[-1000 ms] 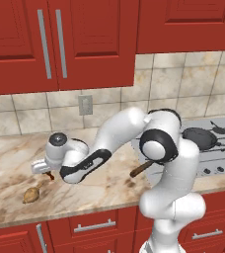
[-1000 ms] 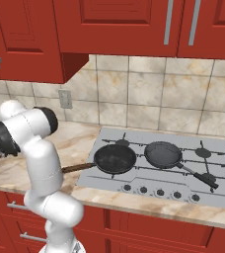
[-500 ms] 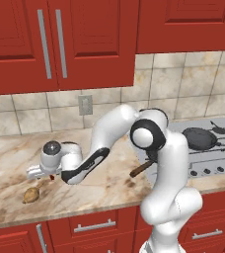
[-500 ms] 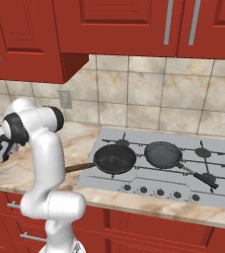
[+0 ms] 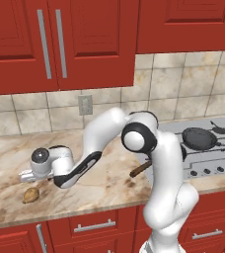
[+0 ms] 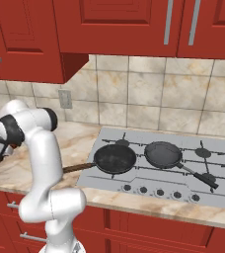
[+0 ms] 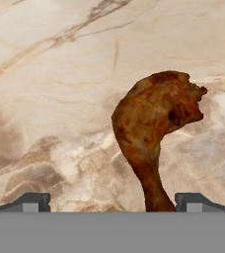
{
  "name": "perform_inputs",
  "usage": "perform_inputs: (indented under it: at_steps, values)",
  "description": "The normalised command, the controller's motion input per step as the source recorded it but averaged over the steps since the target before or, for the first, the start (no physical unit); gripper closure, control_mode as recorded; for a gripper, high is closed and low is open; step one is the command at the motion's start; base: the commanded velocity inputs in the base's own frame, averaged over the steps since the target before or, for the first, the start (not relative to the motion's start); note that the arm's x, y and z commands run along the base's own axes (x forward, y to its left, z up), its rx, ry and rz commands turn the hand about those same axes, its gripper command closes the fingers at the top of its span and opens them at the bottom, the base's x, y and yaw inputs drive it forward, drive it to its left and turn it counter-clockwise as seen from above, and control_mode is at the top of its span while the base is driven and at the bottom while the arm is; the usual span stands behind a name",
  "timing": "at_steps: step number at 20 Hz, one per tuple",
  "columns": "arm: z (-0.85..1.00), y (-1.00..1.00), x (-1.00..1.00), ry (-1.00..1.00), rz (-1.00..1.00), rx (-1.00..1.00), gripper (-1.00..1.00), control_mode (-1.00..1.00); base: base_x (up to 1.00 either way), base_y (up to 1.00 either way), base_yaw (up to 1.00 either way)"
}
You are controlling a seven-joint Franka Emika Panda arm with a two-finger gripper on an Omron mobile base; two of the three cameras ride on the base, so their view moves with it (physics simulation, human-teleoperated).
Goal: Place both pans onto different burners. Then place the onion and the chicken drumstick on different pans.
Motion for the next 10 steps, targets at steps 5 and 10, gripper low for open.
perform_inputs:
  at_steps: [5, 10]
  values:
    - [0.0, 0.03, 0.04, 0.0, -0.08, 0.0, -1.0, -1.0, 0.0, 0.0, 0.0]
    - [0.0, 0.0, 0.2, 0.0, -0.05, 0.0, 1.0, -1.0, 0.0, 0.0, 0.0]
